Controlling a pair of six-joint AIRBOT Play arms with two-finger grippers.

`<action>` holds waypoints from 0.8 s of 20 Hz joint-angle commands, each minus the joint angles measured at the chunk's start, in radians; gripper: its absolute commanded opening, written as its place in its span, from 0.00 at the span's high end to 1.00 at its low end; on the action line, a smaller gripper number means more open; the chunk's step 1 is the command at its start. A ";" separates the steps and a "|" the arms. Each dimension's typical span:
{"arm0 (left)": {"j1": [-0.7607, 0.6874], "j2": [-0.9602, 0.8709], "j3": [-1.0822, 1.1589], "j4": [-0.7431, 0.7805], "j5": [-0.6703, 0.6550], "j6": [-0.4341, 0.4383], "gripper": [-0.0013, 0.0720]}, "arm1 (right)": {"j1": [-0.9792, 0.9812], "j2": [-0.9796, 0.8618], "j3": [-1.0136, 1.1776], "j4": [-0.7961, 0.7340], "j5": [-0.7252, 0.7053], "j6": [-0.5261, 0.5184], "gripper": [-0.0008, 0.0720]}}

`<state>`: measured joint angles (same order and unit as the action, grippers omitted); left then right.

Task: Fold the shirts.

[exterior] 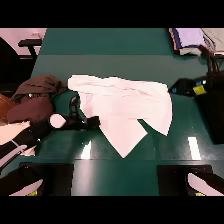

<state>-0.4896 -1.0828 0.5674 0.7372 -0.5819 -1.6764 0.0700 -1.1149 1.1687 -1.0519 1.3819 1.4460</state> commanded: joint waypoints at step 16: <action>0.260 0.067 0.133 0.150 -0.198 0.106 0.95 | -0.223 -0.008 -0.672 0.153 -0.218 -0.009 0.40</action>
<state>-0.2321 -1.0168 0.6987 0.8856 -0.7727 -1.5730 -0.2089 -1.0615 0.4759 -0.9134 1.2263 1.4391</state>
